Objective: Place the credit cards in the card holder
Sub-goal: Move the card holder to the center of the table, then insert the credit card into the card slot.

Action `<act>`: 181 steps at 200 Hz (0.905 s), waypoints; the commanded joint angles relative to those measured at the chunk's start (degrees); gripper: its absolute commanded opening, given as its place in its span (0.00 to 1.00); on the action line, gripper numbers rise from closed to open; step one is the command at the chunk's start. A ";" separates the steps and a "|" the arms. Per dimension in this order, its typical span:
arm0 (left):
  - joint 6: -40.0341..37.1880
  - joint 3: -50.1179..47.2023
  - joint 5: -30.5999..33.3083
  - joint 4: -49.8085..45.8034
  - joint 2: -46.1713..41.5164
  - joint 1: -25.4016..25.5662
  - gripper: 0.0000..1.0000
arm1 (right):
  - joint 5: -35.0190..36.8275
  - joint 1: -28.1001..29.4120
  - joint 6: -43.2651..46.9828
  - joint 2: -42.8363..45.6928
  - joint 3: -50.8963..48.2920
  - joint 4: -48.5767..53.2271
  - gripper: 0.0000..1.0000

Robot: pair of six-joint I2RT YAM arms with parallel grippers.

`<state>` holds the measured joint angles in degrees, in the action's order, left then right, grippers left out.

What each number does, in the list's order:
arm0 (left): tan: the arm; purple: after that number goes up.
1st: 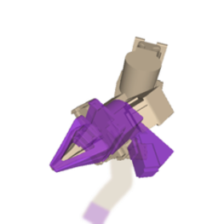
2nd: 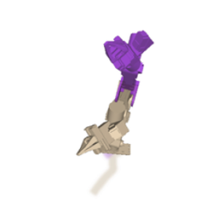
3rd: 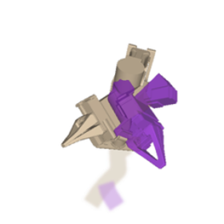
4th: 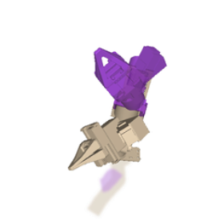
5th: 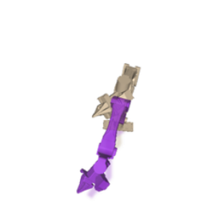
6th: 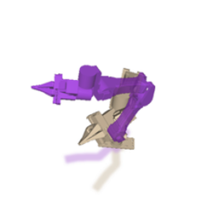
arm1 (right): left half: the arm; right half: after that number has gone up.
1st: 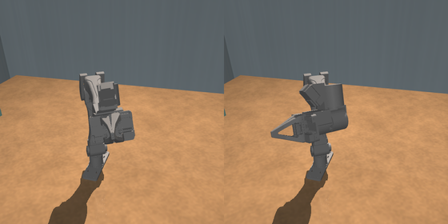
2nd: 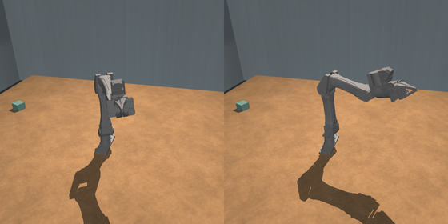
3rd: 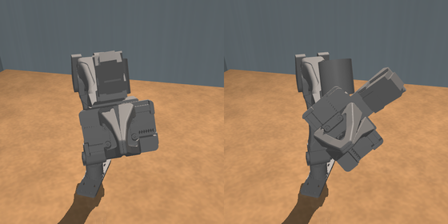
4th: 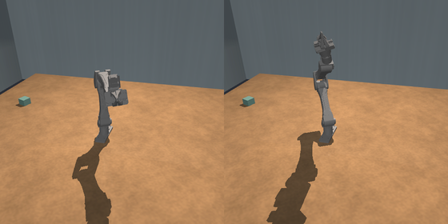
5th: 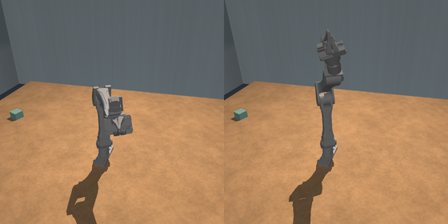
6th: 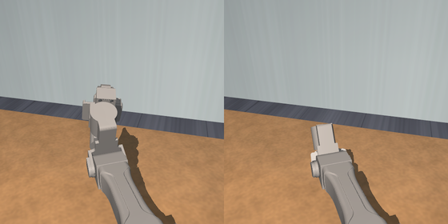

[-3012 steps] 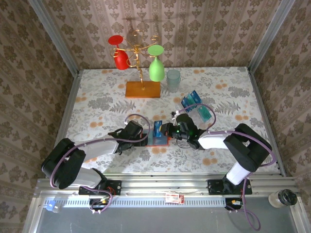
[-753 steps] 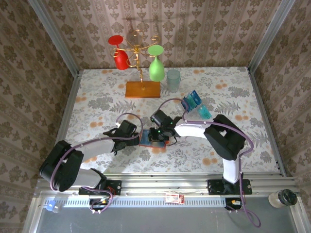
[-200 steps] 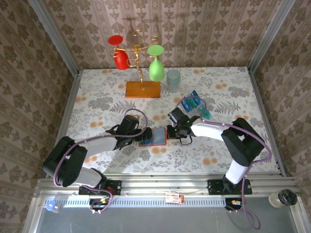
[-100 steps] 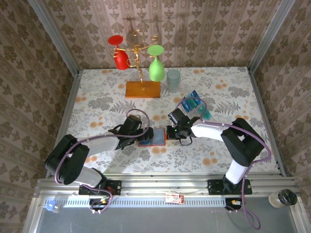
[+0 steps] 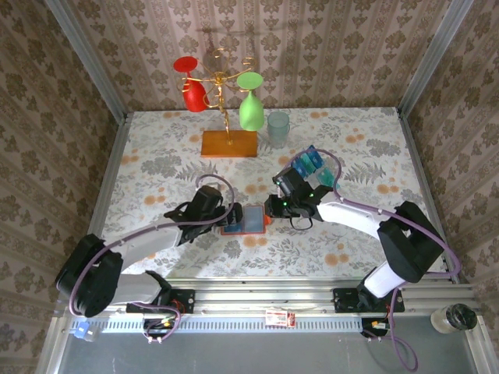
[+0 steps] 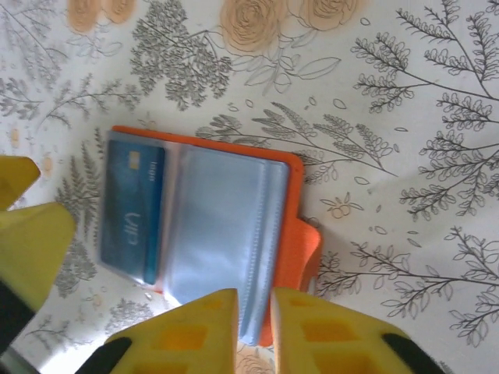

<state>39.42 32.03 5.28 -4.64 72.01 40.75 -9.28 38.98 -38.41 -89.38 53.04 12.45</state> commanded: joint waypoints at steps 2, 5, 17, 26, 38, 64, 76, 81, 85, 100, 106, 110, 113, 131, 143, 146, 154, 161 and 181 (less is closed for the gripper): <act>-0.33 -2.03 5.14 -8.49 -1.82 -0.49 1.00 | -2.16 2.21 -0.35 -1.11 3.09 1.72 0.10; -0.39 -2.18 5.52 -8.93 -1.93 -0.55 1.00 | -2.41 2.42 -0.35 -1.61 3.52 1.63 0.09; -0.68 -2.64 6.23 -10.20 -1.96 -0.62 1.00 | -3.13 3.47 -0.46 -3.82 4.98 1.08 0.06; -0.75 -2.98 6.58 -10.71 -1.96 -0.66 1.00 | -3.58 4.08 -0.44 -5.60 6.01 0.70 0.02; -0.68 -3.38 7.18 -11.45 -1.91 -0.61 1.00 | -4.10 5.05 -0.49 -7.84 7.32 0.31 0.00; 0.26 -4.41 8.83 -12.50 -1.78 -0.76 1.00 | -5.35 6.73 -0.60 -12.69 9.91 -0.22 0.00; 0.78 -4.85 10.12 -13.05 -2.42 -0.72 1.00 | -5.49 7.28 -0.61 -14.27 10.82 -0.32 0.00; 1.17 -5.19 10.64 -13.19 -2.79 -0.74 1.00 | -5.49 7.52 -0.59 -14.80 11.02 -0.32 0.00; 1.33 -5.44 10.98 -13.16 -3.10 -0.73 1.00 | -5.57 7.67 -0.61 -15.12 11.24 -0.32 0.00; 1.65 -6.01 11.89 -13.30 -3.93 -0.92 1.00 | -5.58 7.93 -0.61 -16.18 11.63 -0.48 0.00; 1.73 -6.11 12.11 -13.30 -3.98 -0.97 1.00 | -5.66 7.91 -0.63 -16.53 11.73 -0.58 0.00; 1.75 -6.17 12.23 -13.31 -3.98 -1.02 1.00 | -5.66 7.93 -0.61 -16.73 11.84 -0.52 0.00; 1.75 -6.19 12.26 -13.29 -3.98 -1.09 1.00 | -5.74 7.97 -0.61 -16.85 11.92 -0.57 0.00; 1.64 -6.12 12.21 -13.15 -3.26 -1.29 1.00 | -5.88 8.00 -0.61 -17.57 12.43 -0.50 0.00; 1.61 -6.10 12.24 -12.90 -2.61 -1.34 1.00 | -5.92 8.02 -0.60 -18.02 12.85 -0.50 0.00; 1.55 -6.10 12.26 -12.85 -2.46 -1.45 1.00 | -5.93 8.02 -0.61 -18.15 12.94 -0.52 0.00; 1.53 -6.11 12.05 -12.59 -1.98 -1.52 1.00 | -6.04 8.10 -0.61 -18.45 13.16 -0.43 0.00; 1.52 -6.10 11.80 -12.28 -1.43 -1.55 1.00 | -6.08 8.10 -0.59 -18.78 13.40 -0.45 0.00; 1.38 -6.11 11.18 -11.55 -0.19 -1.58 1.00 | -6.20 8.27 -0.54 -19.47 13.97 -0.38 0.00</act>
<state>40.32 26.26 16.01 -16.29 70.26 39.66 -14.24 46.76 -39.00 -107.48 65.23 11.92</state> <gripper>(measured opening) 0.999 0.044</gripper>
